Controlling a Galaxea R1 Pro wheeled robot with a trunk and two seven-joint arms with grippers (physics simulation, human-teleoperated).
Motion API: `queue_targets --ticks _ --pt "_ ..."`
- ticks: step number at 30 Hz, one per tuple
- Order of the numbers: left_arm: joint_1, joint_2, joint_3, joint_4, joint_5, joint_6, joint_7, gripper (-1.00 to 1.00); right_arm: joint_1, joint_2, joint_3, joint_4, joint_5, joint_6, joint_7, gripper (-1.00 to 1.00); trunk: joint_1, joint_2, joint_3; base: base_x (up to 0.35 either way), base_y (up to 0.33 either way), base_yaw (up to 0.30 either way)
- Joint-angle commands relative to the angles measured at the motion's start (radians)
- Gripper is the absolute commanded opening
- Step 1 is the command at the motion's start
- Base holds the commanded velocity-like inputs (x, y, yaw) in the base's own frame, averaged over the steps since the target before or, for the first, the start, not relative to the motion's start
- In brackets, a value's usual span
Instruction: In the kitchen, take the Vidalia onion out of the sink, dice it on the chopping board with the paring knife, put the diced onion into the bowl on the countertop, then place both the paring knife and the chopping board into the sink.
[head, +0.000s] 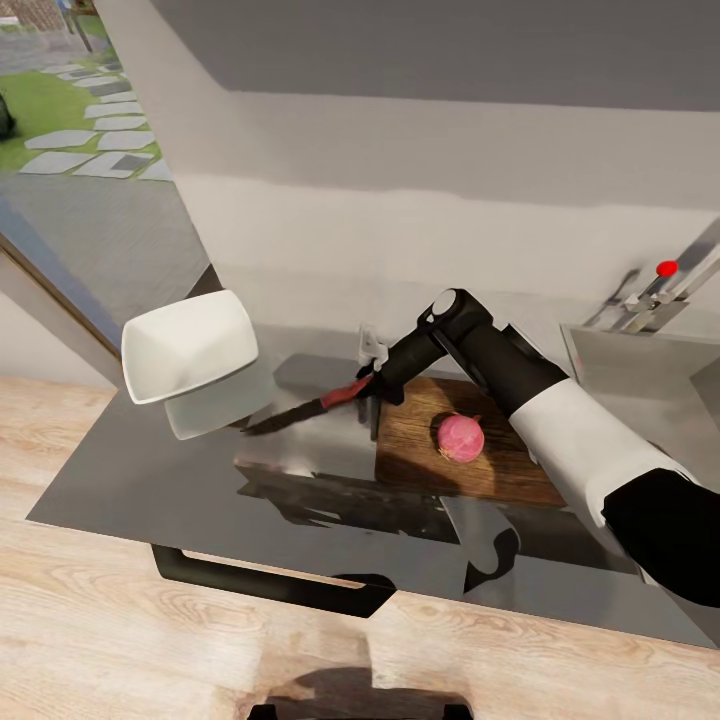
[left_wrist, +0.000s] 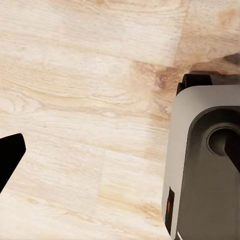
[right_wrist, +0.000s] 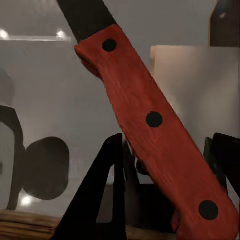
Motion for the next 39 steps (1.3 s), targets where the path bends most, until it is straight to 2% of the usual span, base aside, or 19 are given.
queue_targets --ticks 1,22,39 --pt "-0.002 -0.001 -0.009 0.004 0.008 -0.007 0.001 1.00 0.008 -0.001 0.003 0.029 0.001 0.018 0.003 -1.00 0.000 -0.001 -0.001 0.000 0.000 0.000" --pt "-0.002 -0.001 -0.009 0.004 0.008 -0.007 0.001 1.00 0.008 0.001 0.006 0.029 0.001 0.018 -0.018 -1.00 0.000 -0.001 -0.001 0.000 0.000 0.000" --pt "-0.002 -0.001 -0.009 0.004 0.007 -0.007 0.001 1.00 0.008 0.012 0.011 0.026 0.003 0.019 -0.027 -1.00 0.000 -0.001 -0.001 0.000 0.000 0.000"
